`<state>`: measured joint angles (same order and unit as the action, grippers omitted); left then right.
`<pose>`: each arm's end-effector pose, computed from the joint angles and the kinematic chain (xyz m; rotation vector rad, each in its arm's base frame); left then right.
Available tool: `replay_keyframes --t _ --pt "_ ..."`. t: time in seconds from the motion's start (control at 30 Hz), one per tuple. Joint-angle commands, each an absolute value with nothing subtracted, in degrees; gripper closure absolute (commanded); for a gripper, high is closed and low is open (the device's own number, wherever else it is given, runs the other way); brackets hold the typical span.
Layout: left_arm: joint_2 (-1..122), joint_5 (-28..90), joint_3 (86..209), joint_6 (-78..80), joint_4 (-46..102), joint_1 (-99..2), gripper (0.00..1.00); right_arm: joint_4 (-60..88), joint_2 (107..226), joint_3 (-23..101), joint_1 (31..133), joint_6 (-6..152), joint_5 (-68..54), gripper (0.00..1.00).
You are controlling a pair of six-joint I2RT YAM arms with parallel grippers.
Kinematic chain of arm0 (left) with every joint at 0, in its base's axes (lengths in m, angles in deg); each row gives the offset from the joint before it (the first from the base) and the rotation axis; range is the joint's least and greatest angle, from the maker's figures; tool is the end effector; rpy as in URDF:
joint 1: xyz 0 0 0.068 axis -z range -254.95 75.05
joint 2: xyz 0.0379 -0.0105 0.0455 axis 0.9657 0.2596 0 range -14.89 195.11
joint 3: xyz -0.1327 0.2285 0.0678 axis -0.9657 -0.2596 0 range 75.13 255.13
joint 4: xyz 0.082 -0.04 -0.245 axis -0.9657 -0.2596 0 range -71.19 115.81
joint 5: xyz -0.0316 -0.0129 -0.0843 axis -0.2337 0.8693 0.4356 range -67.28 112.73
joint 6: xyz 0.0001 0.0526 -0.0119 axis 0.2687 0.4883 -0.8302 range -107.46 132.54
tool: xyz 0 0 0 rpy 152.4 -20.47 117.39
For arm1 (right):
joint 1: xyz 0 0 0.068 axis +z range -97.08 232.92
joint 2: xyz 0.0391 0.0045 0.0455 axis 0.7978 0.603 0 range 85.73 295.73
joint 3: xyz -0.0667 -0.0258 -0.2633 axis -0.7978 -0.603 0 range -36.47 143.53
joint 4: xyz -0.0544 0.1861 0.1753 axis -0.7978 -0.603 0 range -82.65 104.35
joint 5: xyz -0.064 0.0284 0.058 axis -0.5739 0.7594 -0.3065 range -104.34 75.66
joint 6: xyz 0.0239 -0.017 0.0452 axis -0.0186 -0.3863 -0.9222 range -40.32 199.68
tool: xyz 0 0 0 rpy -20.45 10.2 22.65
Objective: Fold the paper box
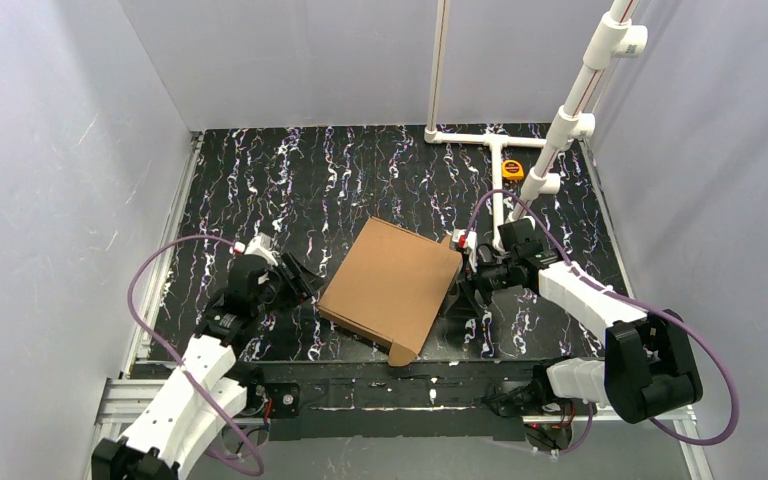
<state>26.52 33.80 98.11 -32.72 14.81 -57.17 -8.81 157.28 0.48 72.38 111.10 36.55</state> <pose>0.1582 -0.0579 0.2141 -0.3997 2.1570 -0.8498 0.2016 0.1005 0.1927 -1.2802 1.9508 1.0244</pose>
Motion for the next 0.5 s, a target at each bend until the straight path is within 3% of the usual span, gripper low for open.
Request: replay_keyframes --t 0.0,0.07,0.13,0.3,0.47 --pt "20.2 34.5 96.0 -44.9 8.6 -57.0 0.62 -6.1 156.8 1.5 72.0 108.8 36.0 0.26" --pt "18.5 37.5 94.2 -49.4 8.7 -56.0 0.82 -5.9 156.9 1.5 71.9 108.6 35.8 0.26" --pt "16.5 38.2 92.9 -51.9 8.7 -53.7 0.93 -5.9 156.9 1.5 71.9 108.6 35.8 0.26" --pt "15.3 33.6 92.9 -55.0 6.5 -45.6 0.98 -5.6 156.6 1.4 71.9 108.5 35.5 0.26" --pt "24.2 26.4 95.9 -60.3 -0.1 -39.1 1.00 -5.5 156.3 1.3 71.8 108.6 35.5 0.26"
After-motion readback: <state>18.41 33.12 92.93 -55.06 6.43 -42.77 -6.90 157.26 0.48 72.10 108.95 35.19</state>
